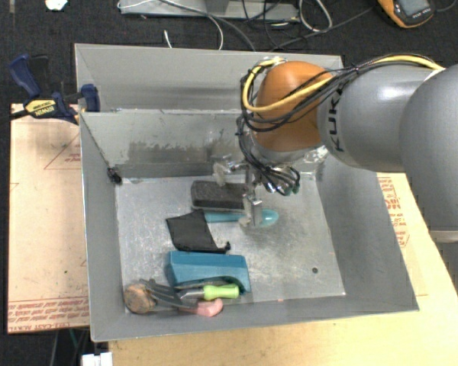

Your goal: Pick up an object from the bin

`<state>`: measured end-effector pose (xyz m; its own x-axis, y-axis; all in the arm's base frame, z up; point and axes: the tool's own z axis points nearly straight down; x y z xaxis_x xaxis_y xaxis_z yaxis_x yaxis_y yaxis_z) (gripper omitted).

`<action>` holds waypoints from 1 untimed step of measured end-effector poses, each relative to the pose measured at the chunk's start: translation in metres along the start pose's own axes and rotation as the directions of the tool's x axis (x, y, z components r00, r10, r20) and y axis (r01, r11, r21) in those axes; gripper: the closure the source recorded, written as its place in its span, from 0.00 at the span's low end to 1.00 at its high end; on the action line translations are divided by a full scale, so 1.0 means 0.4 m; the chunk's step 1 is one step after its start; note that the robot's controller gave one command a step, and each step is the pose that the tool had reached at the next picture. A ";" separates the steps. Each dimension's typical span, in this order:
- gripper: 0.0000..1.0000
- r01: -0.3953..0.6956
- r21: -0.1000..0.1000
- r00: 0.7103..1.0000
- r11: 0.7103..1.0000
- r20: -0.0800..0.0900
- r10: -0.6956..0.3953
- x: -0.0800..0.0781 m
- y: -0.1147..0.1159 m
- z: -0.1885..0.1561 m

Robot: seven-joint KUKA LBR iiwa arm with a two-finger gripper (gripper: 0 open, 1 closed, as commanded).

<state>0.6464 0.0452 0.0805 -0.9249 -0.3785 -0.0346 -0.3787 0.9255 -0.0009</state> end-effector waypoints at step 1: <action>0.00 0.080 0.001 0.997 0.997 0.000 -0.080 -0.007 0.012 0.007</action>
Offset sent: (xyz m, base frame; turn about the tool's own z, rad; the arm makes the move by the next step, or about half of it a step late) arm 0.0073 -0.0036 -0.0105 -0.0345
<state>0.6472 0.0507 0.0777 -0.8917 -0.4512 -0.0348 -0.4513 0.8923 -0.0045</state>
